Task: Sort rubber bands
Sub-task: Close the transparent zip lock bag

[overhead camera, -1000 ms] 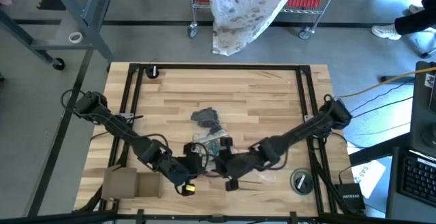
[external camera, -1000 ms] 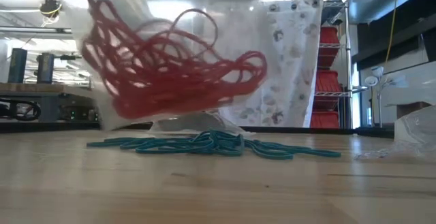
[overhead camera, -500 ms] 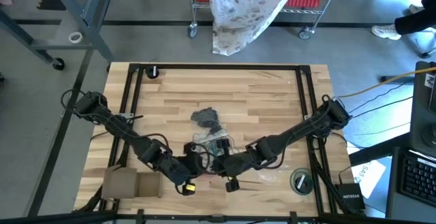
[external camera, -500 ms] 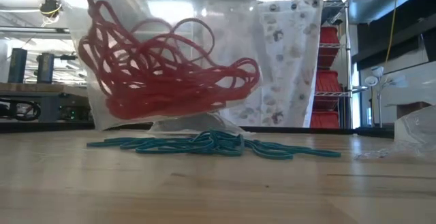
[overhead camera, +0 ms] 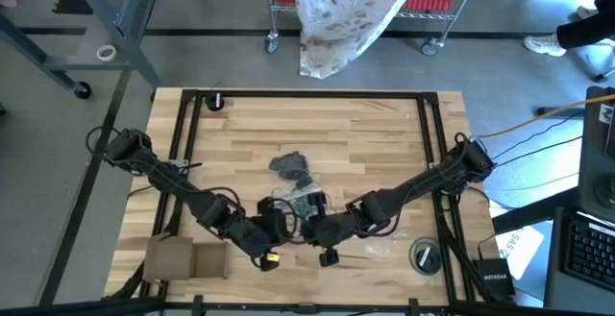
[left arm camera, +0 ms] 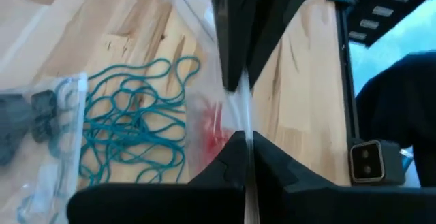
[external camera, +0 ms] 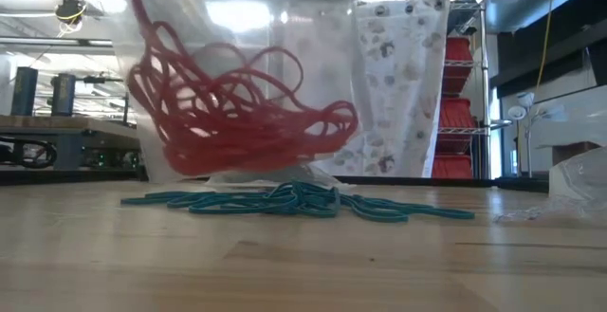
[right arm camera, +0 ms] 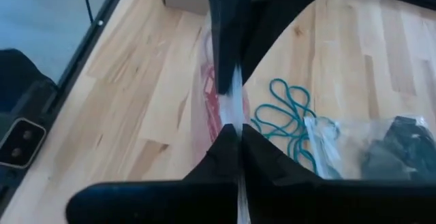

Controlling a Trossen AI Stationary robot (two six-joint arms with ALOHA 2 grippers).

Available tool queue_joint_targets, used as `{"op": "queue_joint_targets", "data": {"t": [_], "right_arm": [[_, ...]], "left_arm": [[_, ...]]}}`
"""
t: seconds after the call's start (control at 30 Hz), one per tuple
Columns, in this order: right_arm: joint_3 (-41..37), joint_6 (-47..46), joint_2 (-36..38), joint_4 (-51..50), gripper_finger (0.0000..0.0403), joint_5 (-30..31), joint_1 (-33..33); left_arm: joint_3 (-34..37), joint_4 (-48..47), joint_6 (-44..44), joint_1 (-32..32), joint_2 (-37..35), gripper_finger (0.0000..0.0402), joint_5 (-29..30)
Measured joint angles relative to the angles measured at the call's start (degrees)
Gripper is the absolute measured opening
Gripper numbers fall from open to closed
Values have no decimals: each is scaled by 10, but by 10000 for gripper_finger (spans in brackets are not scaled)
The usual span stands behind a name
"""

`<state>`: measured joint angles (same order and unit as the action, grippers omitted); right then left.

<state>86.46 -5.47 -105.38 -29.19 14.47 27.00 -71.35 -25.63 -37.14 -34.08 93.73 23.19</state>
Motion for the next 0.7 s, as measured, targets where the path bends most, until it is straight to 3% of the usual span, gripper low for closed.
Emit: {"op": "queue_joint_targets", "data": {"t": [0.7], "right_arm": [[-1,-12,5,-65,0,1,4]], "left_arm": [[0,-98,-75,-27,-1,0,-31]]}}
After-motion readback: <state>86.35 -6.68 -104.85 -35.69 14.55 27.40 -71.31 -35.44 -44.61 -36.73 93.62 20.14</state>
